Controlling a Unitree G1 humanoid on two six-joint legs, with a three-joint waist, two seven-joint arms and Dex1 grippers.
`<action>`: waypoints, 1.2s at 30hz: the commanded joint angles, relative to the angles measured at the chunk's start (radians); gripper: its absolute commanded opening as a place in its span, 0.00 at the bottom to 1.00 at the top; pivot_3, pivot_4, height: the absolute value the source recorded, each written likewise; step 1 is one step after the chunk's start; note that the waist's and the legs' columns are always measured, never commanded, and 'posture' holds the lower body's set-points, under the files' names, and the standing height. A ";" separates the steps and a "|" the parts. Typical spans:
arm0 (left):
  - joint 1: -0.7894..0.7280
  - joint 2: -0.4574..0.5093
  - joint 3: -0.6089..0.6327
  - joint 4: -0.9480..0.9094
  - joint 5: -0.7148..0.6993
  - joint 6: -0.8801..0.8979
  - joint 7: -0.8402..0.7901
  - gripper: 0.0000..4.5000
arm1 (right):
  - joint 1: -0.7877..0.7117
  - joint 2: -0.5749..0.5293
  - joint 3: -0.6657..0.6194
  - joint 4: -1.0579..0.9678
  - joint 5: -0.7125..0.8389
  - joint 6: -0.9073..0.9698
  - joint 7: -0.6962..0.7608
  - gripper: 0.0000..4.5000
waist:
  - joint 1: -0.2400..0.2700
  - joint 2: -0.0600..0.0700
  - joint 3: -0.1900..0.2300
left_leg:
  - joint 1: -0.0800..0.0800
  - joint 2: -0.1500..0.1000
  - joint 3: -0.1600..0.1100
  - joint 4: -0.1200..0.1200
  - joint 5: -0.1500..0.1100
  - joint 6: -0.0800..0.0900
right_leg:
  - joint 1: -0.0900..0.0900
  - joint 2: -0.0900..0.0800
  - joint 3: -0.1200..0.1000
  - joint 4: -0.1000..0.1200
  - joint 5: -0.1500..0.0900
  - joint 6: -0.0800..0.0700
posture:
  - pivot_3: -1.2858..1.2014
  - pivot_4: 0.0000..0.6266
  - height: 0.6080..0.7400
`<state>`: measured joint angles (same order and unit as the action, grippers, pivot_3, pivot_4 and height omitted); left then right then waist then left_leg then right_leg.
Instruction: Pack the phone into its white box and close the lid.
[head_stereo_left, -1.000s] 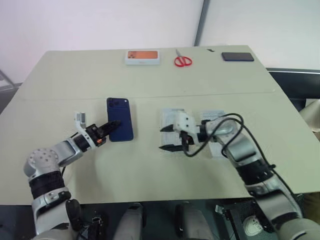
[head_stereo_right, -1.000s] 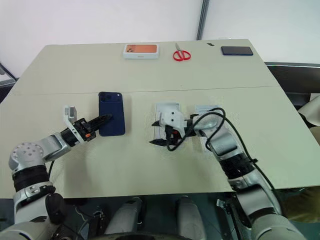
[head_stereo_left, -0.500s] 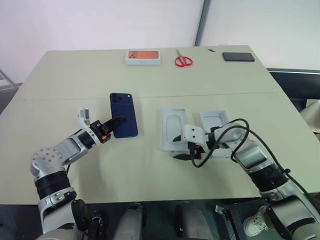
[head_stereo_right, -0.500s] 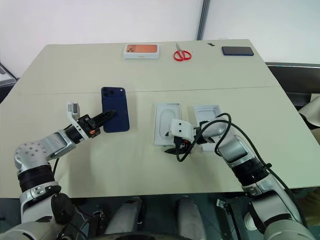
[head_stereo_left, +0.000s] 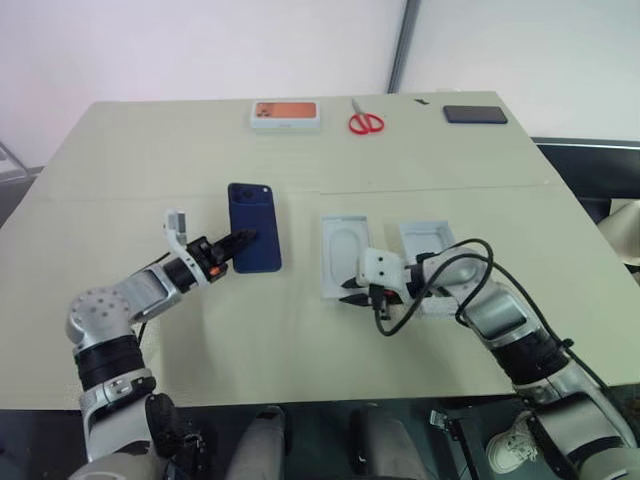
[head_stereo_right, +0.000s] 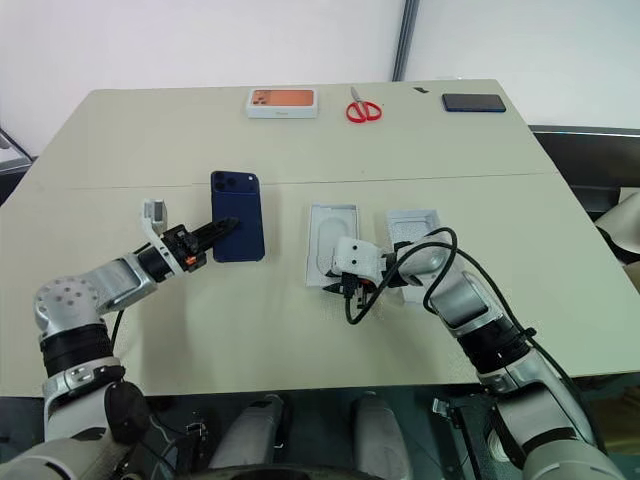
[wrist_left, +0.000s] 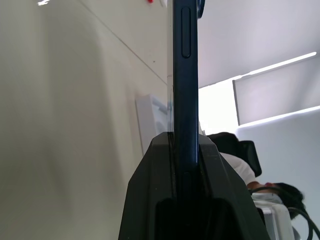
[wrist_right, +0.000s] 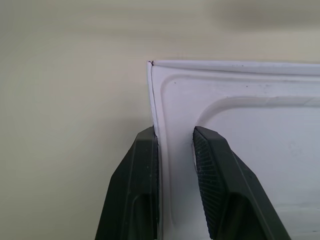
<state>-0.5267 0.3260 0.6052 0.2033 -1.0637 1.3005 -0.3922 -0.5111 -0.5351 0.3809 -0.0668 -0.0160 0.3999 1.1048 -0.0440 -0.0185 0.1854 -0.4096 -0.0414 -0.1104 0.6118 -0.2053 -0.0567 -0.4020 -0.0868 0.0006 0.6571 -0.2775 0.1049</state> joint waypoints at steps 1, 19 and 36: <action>-0.033 0.001 0.028 -0.014 -0.066 0.001 0.015 0.00 | 0.038 0.071 0.077 -0.068 0.022 0.065 -0.016 0.24 | -0.002 0.000 0.000 | 0.000 0.000 0.000 0.000 0.000 0.000 | 0.000 0.001 0.000 0.000 0.000 0.000 | 0.52 0.24 1.00; -0.015 -0.045 -0.002 -0.063 -0.197 0.014 0.154 0.00 | -0.026 0.142 0.088 -0.036 0.059 0.108 0.014 0.75 | 0.005 -0.001 0.000 | 0.000 0.001 0.000 0.000 0.000 0.000 | 0.000 0.002 0.000 0.000 0.000 -0.001 | 0.52 0.24 1.00; 0.025 -0.001 -0.059 -0.027 -0.206 0.035 0.084 0.00 | -0.075 0.062 0.009 -0.087 0.146 0.162 0.032 0.75 | 0.009 -0.001 0.000 | 0.000 0.000 0.000 0.000 0.000 0.000 | 0.000 0.001 0.000 -0.001 0.000 -0.001 | 0.52 0.24 1.00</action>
<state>-0.5032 0.3116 0.5484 0.1933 -1.2302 1.3215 -0.2781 -0.5687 -0.4732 0.4479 -0.1096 0.0853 0.5593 1.1316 -0.0352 -0.0200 0.1853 -0.4100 -0.0411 -0.1104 0.6117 -0.2054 -0.0567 -0.4022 -0.0858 0.0007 0.6560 -0.2771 0.1042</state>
